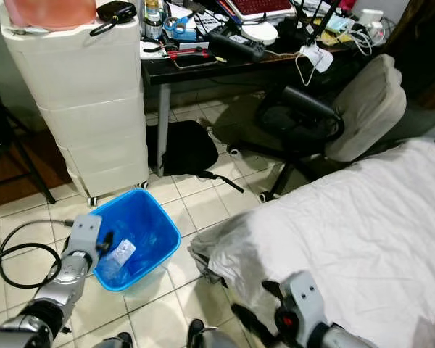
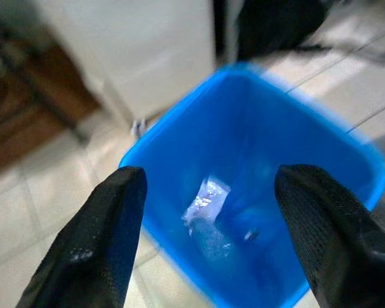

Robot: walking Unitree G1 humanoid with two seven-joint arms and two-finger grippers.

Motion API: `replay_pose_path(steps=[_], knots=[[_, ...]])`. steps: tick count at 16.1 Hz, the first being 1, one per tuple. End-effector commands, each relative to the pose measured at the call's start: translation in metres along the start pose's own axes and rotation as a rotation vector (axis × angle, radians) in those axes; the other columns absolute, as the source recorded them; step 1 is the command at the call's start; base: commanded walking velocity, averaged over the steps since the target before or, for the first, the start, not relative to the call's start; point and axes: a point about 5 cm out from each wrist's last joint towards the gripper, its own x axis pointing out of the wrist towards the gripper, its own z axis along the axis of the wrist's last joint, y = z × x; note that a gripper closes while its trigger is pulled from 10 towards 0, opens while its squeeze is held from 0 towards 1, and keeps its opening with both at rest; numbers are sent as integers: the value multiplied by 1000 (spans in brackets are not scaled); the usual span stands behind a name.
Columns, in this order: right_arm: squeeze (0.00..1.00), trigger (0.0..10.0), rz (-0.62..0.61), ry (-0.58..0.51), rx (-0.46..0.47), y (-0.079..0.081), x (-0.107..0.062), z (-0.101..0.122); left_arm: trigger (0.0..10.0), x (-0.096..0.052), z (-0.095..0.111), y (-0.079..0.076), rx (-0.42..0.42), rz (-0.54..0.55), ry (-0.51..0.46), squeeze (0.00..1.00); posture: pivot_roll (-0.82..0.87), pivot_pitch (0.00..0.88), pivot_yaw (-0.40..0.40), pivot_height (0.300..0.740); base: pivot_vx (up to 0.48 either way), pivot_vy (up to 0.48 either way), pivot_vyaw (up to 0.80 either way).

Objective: Clean up the room

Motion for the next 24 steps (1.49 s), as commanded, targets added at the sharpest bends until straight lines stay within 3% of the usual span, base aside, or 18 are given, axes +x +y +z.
replay_pose_path(steps=[1, 4, 6, 10, 12, 15, 19, 20, 22, 24], knots=[[0, 10000, -41, 15, 10, -6, 2, -7, 10000, -7, -7, -12, 1, -61, -33, 0, -153, 236, -138, 740, 0, 0, 0], [0, 10000, -117, -74, 39, -17, 26, -1, 10000, -29, 4, -16, -64, -76, -219, 0, -28, 109, -83, 740, 0, 0, 0], [0, 10000, -261, -200, 42, -35, 46, 17, 10000, -53, 42, -31, -117, -121, -388, 0, 65, 0, -44, 740, 0, 0, 0], [0, 10000, -470, -388, 27, -60, 50, 44, 10000, -77, 82, -48, -46, -170, -547, 0, 80, 0, -27, 740, 0, 0, 0], [0, 10000, -458, -373, 19, -61, 58, 34, 10000, -74, 80, -53, 0, -145, -537, 0, 57, 0, -32, 740, 0, 0, 0], [0, 10000, -448, -342, 27, -60, 66, 27, 10000, -64, 65, -52, -44, -97, -432, 0, 36, 0, -36, 740, 0, -320, -521], [0, 10000, -428, -323, -17, -58, 66, 20, 10000, -61, 46, -58, -55, -150, -339, 0, 9, 0, -21, 740, 0, -120, -780], [0, 10000, -486, -359, 3, -63, 60, 20, 10000, -59, 40, -56, -32, -126, -313, 0, 5, 0, -18, 740, 0, 0, -769], [0, 10000, -569, -380, 25, -71, 54, 20, 10000, -56, 30, -51, -171, -76, -239, 0, 0, 0, -5, 740, 0, 0, -753], [0, 10000, -609, -382, 40, -74, 53, 17, 10000, -56, 27, -45, -184, -44, -216, 0, -5, 0, 13, 740, 0, 0, -750]])
